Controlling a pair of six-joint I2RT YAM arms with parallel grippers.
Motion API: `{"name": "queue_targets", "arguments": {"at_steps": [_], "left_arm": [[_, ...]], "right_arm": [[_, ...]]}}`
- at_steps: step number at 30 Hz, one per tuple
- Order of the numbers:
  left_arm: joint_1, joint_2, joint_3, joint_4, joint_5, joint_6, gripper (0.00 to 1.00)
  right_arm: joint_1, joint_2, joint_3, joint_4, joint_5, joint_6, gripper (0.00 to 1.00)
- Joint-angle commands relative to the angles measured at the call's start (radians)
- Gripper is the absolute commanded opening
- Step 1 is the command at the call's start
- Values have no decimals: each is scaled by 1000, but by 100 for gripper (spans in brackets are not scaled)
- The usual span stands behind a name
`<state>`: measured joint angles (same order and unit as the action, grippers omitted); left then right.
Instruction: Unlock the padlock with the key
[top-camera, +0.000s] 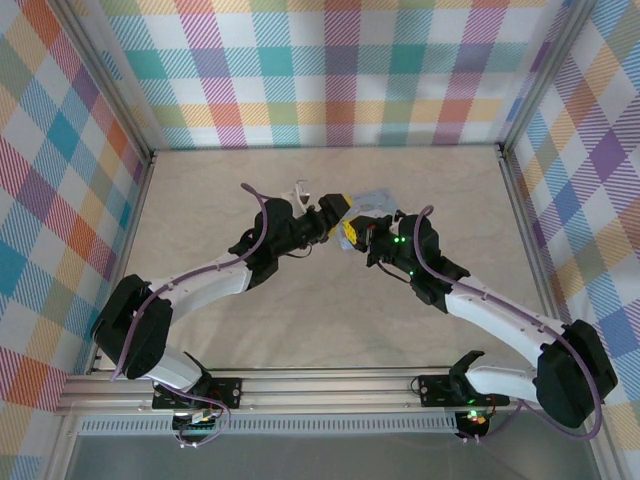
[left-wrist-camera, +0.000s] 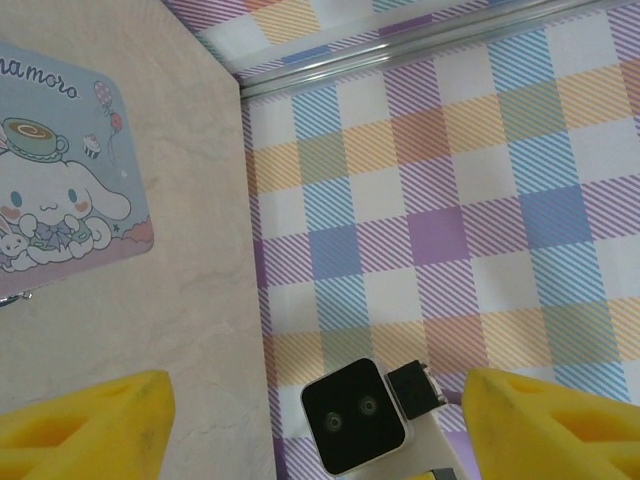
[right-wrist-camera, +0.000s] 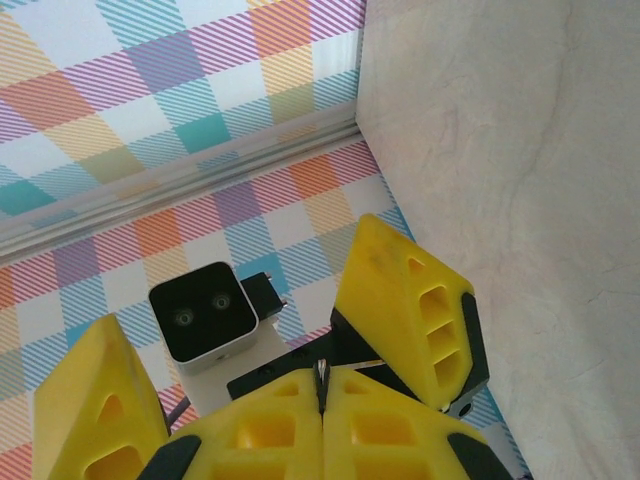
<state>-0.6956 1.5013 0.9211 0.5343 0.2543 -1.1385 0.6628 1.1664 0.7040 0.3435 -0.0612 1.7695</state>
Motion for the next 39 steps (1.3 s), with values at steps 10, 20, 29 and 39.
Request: {"name": "queue_targets", "arguments": {"at_steps": [10, 20, 29, 39], "left_arm": [[-18, 12, 35, 38, 23, 9, 65], [-21, 21, 37, 35, 27, 3, 54], [-26, 42, 43, 32, 32, -1, 42], [-36, 62, 50, 29, 34, -7, 26]], "right_arm": [[7, -14, -8, -34, 59, 33, 0], [8, -43, -14, -98, 101, 29, 0], [7, -33, -13, -89, 93, 38, 0], [7, -31, -16, -89, 95, 47, 0]]}}
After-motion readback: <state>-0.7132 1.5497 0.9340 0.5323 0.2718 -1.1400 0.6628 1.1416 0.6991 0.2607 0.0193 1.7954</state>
